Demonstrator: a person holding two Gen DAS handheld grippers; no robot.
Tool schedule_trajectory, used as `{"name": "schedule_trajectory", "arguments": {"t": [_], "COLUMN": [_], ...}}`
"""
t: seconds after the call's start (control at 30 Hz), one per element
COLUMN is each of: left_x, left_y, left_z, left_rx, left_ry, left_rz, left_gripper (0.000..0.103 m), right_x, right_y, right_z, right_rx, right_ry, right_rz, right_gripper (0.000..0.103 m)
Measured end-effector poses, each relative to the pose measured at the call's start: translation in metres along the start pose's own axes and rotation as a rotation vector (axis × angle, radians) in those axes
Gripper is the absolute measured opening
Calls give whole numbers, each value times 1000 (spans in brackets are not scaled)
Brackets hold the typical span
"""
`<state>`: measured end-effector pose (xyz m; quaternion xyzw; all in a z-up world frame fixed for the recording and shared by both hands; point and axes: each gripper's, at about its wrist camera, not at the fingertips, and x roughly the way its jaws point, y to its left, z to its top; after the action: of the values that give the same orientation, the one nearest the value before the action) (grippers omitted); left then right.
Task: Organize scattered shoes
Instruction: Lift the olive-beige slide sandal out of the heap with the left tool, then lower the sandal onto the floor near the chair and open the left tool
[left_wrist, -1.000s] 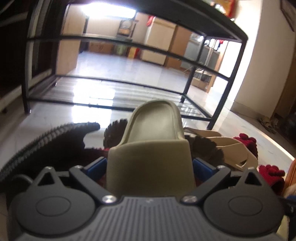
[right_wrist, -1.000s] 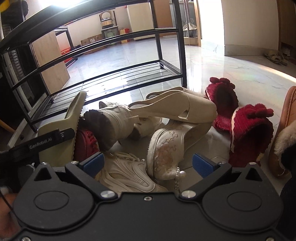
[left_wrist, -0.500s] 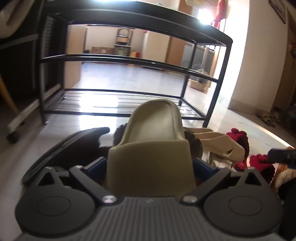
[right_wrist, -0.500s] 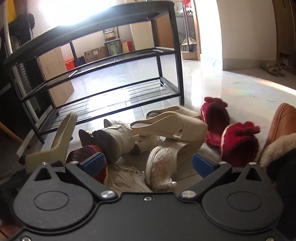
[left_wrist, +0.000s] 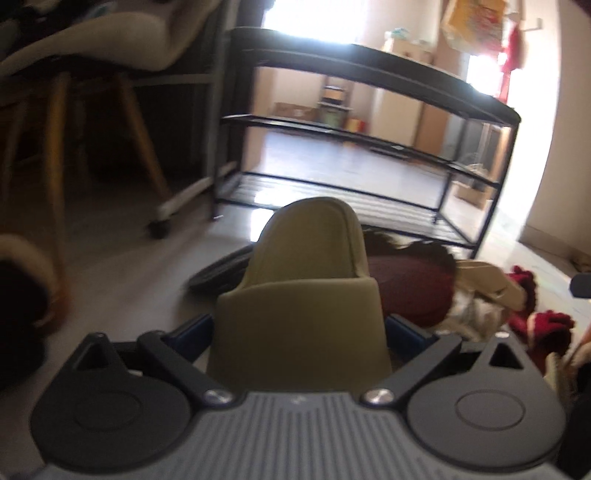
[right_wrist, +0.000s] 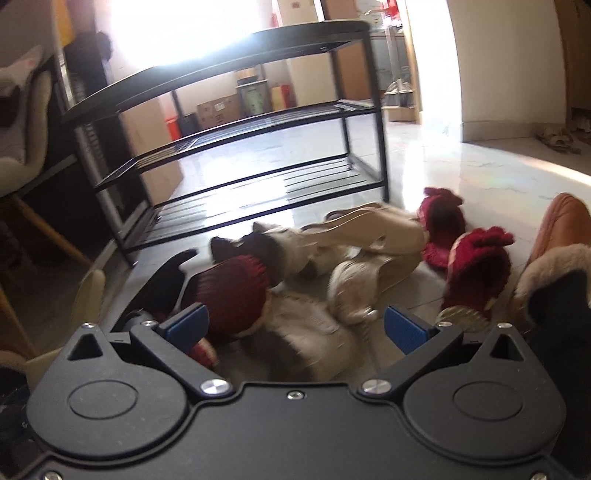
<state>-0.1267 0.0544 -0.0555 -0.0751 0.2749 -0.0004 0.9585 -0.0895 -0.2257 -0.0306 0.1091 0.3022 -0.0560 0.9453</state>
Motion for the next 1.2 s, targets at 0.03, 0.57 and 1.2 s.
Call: {"name": "schedule_trajectory", "arguments": {"t": [0.03,0.57,1.2], "left_x": [0,63,79], "left_y": [11,96,90], "left_z": [-3,-41,-45], "left_rx": [-3,28,240], "left_ry": [6,122,143], "left_rz": [28,247,164], "left_gripper": [99,99,99], "right_x": [0,34,56], "right_y": [4,67,63], "right_z": [-2,-35,-48], "right_rx": [-2,-19,-10], "right_ry": [4,100,148], "right_rz": [8,87,63], "right_gripper": [103,103,103]}}
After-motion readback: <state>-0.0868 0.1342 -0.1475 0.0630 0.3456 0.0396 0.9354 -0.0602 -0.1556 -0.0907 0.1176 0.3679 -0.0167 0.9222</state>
